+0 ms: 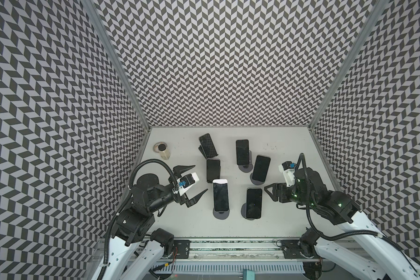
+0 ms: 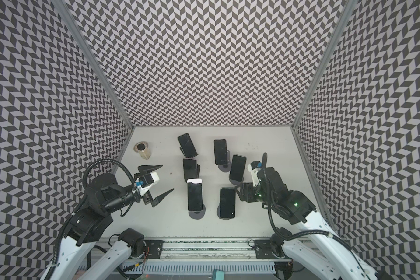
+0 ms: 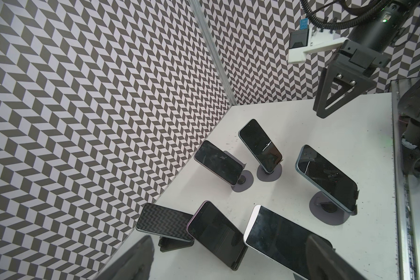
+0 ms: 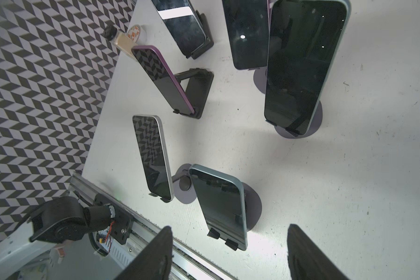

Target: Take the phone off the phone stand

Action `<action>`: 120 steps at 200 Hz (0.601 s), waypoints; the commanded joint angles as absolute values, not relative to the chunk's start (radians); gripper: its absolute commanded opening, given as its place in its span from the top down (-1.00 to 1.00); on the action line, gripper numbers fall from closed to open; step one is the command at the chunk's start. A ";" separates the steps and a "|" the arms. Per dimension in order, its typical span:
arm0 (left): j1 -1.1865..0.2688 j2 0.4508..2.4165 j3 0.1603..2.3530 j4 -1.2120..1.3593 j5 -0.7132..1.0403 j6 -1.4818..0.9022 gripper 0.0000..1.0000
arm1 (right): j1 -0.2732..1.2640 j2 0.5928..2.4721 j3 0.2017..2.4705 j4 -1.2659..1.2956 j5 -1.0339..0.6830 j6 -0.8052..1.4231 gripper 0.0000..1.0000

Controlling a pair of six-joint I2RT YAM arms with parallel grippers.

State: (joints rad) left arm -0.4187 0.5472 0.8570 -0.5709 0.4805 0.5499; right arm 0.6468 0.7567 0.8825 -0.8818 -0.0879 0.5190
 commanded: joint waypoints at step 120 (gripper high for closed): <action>-0.440 0.547 0.788 -0.542 0.394 0.550 -0.92 | 1.034 0.875 0.899 -0.942 0.245 0.803 -0.68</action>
